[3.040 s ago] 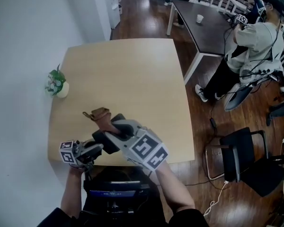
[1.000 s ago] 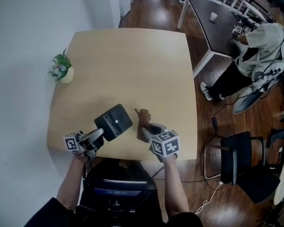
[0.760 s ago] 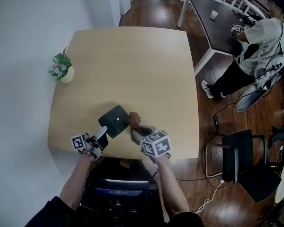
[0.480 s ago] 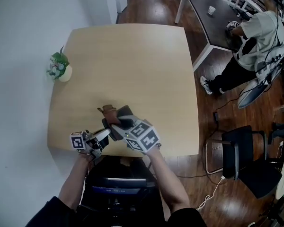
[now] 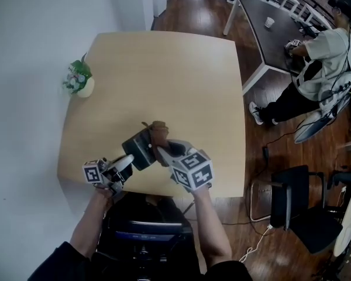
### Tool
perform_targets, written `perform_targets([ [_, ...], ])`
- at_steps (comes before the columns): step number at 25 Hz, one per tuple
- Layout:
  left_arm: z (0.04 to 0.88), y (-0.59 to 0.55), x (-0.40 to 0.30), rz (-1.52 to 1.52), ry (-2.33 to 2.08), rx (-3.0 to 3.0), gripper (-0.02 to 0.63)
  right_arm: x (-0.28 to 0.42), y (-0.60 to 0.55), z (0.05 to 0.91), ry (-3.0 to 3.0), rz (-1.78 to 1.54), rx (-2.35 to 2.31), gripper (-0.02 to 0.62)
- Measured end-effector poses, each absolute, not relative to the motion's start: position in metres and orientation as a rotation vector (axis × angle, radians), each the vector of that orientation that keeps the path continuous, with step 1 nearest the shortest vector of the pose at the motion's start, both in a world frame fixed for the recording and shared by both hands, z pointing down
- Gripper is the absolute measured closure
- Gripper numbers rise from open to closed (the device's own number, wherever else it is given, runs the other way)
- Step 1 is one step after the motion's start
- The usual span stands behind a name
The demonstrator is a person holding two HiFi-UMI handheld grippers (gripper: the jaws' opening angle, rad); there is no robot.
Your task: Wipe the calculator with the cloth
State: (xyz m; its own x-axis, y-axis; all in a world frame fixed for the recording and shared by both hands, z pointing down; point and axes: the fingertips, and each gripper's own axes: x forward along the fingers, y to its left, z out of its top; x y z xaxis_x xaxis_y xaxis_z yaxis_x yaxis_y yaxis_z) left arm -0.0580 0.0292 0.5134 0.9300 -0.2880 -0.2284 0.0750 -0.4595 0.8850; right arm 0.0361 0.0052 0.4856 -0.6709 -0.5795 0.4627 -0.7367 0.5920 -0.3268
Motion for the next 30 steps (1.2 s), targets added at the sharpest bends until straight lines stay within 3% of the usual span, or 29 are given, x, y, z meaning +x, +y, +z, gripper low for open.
perform_targets([
  [5, 0.52, 0.028, -0.045, -0.328, -0.178, 2.082, 0.552, -0.013, -0.013, 0.446, -2.557, 0.431, 0.898, 0.511],
  [11, 0.494, 0.005, -0.051, -0.623, -0.209, 1.886, 0.549, -0.01, 0.03, 0.471, -2.471, 0.319, 0.871, 0.508],
  [17, 0.518, 0.008, -0.058, -0.549, -0.197, 1.835, 0.552, 0.051, 0.088, 0.553, -2.279, 0.559, 0.865, 0.511],
  [21, 0.563, 0.032, -0.053, -0.241, -0.078, 1.787, 0.551, 0.087, 0.068, 0.559, -2.267, 0.649, 1.015, 0.512],
  [26, 0.617, 0.056, -0.039, 0.095, 0.038, 1.659, 0.546, 0.07, 0.055, 0.612, -2.25, 0.728, 0.856, 0.512],
  [30, 0.619, 0.025, -0.029, -0.013, -0.054, 1.641, 0.519, 0.046, 0.077, 0.661, -2.194, 0.838, 0.732, 0.512],
])
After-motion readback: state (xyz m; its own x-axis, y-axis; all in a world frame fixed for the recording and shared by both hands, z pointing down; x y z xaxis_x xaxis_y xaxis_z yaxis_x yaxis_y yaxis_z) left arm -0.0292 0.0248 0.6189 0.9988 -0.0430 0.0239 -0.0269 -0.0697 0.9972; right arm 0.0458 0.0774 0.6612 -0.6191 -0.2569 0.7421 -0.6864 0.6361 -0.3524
